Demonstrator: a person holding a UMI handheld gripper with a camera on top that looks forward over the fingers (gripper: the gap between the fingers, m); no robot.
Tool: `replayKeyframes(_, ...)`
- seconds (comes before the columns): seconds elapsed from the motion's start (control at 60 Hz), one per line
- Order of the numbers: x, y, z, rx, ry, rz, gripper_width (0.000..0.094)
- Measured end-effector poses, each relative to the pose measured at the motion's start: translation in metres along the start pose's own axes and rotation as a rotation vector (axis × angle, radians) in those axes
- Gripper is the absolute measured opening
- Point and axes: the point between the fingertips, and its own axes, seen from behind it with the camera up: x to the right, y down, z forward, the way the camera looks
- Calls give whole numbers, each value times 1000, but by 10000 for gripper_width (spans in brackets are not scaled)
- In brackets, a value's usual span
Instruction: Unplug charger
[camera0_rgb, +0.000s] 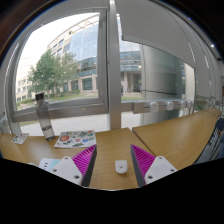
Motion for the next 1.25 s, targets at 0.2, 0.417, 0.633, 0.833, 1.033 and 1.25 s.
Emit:
replayKeyframes(0.2,-79,-47,-102,134,-80,53,771)
replayKeyframes(0.417,-174,18,-180,38,-154,15,827)
replayKeyframes(0.633,-270,108,-234,-88,-261,-63,842)
replayKeyframes(0.833,-312,121,-271,-92,-327,-107,851)
replayKeyframes(1.033,-316,116,-289,-78,-334,-123,854)
replayKeyframes(1.25,-314,116,-294,-75,-336,-133,851)
